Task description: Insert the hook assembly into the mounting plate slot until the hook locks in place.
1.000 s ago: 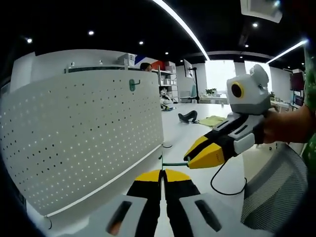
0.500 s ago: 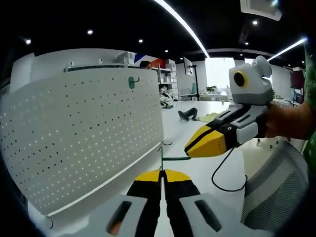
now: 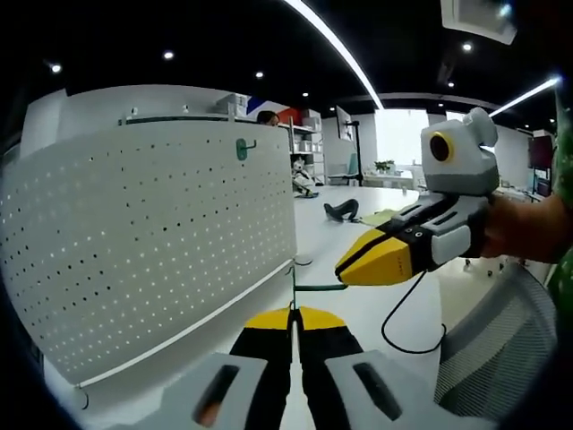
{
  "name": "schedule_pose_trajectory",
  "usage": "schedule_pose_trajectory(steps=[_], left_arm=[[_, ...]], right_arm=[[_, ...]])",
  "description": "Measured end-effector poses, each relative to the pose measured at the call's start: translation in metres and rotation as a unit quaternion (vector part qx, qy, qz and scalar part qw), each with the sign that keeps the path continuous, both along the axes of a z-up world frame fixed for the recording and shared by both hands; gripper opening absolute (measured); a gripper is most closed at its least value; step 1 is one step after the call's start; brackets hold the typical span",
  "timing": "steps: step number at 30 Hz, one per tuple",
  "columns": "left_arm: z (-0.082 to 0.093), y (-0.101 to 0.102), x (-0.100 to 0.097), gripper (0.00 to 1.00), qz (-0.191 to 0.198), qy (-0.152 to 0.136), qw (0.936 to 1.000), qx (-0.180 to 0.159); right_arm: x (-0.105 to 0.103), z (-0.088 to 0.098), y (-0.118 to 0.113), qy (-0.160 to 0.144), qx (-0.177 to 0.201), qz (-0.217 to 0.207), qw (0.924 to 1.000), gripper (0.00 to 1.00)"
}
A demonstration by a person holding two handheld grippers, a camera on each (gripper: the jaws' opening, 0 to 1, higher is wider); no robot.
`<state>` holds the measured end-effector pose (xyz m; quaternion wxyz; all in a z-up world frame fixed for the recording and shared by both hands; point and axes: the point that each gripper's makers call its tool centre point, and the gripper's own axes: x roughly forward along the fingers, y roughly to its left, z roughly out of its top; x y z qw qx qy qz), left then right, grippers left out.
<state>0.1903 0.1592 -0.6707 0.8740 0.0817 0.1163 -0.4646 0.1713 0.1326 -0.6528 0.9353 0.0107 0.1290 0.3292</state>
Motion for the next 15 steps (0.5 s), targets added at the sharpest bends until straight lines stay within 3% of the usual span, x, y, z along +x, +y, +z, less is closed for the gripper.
schedule_pose_trajectory(steps=[15], left_arm=[[0.0018, -0.0037, -0.0004, 0.01, 0.005, 0.027, 0.9989, -0.038]], right_arm=[[0.0039, 0.0067, -0.0034, -0.010, 0.010, -0.012, 0.9998, 0.04]])
